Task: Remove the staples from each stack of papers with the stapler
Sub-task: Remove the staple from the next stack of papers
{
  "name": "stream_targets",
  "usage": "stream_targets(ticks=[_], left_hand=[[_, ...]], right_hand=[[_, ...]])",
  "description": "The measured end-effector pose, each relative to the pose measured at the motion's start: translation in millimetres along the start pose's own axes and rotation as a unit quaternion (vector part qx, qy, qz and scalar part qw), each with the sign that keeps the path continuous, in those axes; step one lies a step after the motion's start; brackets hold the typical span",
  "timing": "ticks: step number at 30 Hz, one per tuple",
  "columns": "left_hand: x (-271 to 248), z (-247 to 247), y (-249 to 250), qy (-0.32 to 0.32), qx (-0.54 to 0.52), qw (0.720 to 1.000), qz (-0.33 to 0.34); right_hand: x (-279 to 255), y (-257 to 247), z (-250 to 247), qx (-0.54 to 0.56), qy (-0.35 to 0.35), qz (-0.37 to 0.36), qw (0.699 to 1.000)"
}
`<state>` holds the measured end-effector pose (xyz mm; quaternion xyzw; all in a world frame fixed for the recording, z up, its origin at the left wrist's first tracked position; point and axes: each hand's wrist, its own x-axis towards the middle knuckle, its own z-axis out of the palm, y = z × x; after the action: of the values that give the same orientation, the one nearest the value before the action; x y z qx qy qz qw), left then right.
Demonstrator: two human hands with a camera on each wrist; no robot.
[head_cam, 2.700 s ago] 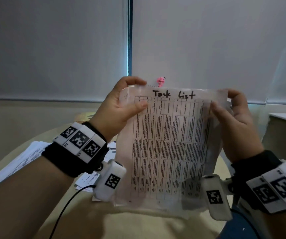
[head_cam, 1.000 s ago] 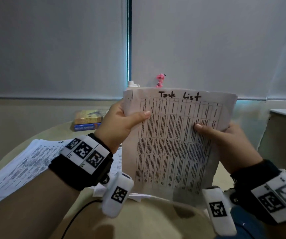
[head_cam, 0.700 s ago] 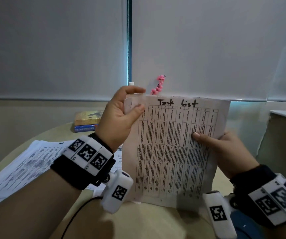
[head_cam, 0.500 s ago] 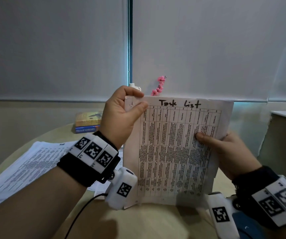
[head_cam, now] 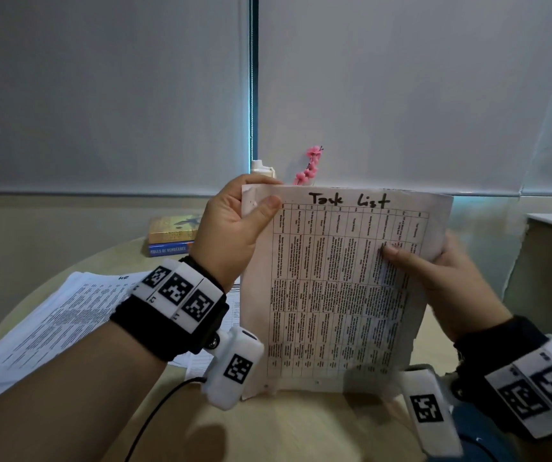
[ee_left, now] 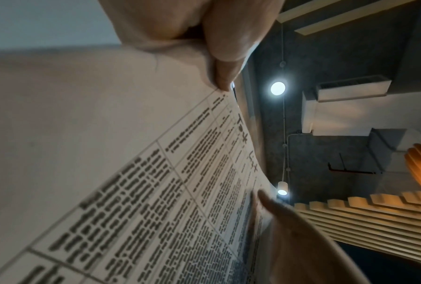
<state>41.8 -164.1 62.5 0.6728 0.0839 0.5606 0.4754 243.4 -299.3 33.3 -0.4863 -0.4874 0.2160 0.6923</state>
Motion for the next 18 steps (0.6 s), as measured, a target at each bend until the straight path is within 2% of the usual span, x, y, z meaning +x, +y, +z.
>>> stream_targets(ticks=[1, 2, 3, 4, 5, 6, 8, 10, 12, 14, 18], left_hand=[[0, 0, 0, -0.002, 0.0, 1.0, 0.003], [0, 1, 1, -0.002, -0.001, 1.0, 0.005], [-1, 1, 1, -0.001, -0.001, 1.0, 0.006], [-1, 2, 1, 0.001, 0.0, 1.0, 0.008], [-1, 3, 0, 0.002, 0.004, 1.0, 0.01], [-1, 5, 0, 0.004, 0.009, 1.0, 0.013], [0, 8, -1, 0.011, 0.009, 1.0, 0.016], [0, 11, -2, 0.016, 0.001, 1.0, 0.02], [-1, 12, -2, 0.021, -0.008, 0.999, 0.023], [-3, 10, 0, 0.011, -0.016, 1.0, 0.01], [-11, 1, -5, -0.074, 0.039, 0.993, -0.084]], right_hand=[[-1, -7, 2, -0.062, 0.052, -0.057, 0.995], [-2, -17, 5, -0.161, 0.111, -0.141, 0.97], [-2, -27, 9, -0.27, 0.154, -0.239, 0.92], [-4, -37, 16, -0.363, 0.168, -0.324, 0.858], [-3, -48, 26, -0.44, 0.158, -0.365, 0.805], [-1, -56, 36, -0.509, 0.136, -0.364, 0.768], [6, -66, 57, -0.61, 0.068, -0.304, 0.728], [13, -65, 71, -0.662, 0.0, -0.253, 0.706], [18, -63, 76, -0.674, -0.029, -0.235, 0.7], [22, -63, 75, -0.652, -0.029, -0.246, 0.716], [29, -64, 72, -0.614, -0.037, -0.26, 0.745]])
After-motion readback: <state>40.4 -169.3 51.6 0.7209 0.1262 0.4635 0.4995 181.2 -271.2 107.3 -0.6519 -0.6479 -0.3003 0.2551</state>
